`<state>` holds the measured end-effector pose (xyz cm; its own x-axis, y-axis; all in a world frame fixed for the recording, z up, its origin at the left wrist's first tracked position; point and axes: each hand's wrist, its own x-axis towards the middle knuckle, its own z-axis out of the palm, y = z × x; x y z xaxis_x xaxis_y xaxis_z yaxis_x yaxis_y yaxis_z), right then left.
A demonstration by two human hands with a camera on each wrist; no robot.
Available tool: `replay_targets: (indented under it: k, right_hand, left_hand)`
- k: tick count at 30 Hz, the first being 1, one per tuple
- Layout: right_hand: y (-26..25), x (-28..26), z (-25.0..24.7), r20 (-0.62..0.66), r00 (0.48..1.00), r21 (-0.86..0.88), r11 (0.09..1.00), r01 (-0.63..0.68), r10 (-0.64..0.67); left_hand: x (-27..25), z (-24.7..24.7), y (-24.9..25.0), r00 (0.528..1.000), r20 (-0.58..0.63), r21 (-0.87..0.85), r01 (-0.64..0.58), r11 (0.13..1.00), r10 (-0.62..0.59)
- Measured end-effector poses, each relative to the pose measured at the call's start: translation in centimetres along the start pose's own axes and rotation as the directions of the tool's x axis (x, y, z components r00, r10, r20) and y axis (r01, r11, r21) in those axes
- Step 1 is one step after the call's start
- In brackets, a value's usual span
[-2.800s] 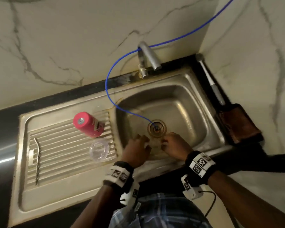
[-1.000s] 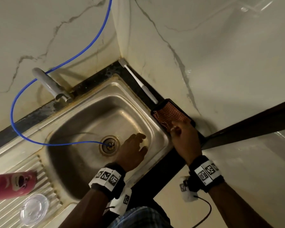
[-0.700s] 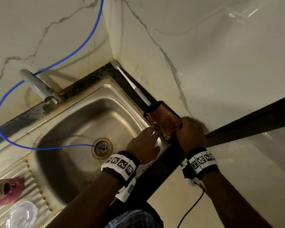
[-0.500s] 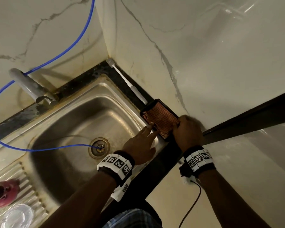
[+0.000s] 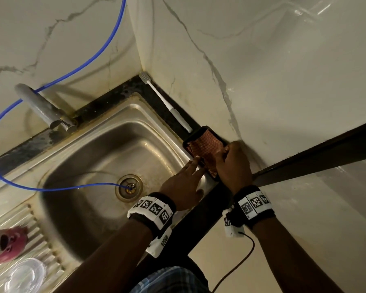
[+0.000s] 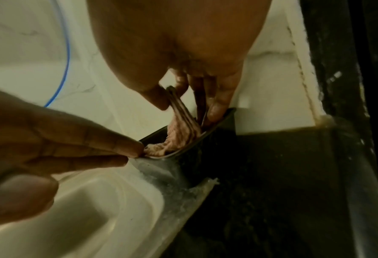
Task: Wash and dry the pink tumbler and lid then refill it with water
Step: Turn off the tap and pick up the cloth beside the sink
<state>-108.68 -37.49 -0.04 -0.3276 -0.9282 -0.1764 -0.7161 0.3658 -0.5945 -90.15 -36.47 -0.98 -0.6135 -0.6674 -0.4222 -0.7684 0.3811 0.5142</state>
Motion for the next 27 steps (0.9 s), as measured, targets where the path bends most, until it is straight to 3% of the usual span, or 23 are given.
replay_targets:
  k: [3,9,22,27]
  right_hand:
    - [0.6,0.0,0.6,-0.030,0.998,-0.260,0.964,0.051,-0.060]
    - [0.8,-0.4,0.8,0.011,0.998,-0.386,0.920,0.065,-0.066]
    - [0.2,0.0,0.7,0.057,0.998,-0.449,0.893,0.004,0.024]
    - [0.1,0.9,0.5,0.054,0.997,-0.376,0.926,-0.023,0.047]
  left_hand:
    - [0.2,0.1,-0.3,1.000,-0.003,0.003,-0.005,1.000,0.005]
    - [0.2,0.1,-0.5,1.000,0.003,-0.007,-0.012,1.000,0.012]
    - [0.3,-0.1,-0.1,1.000,0.023,-0.013,0.011,1.000,-0.010]
    - [0.2,-0.9,0.1,0.998,0.053,-0.038,0.022,0.999,-0.020]
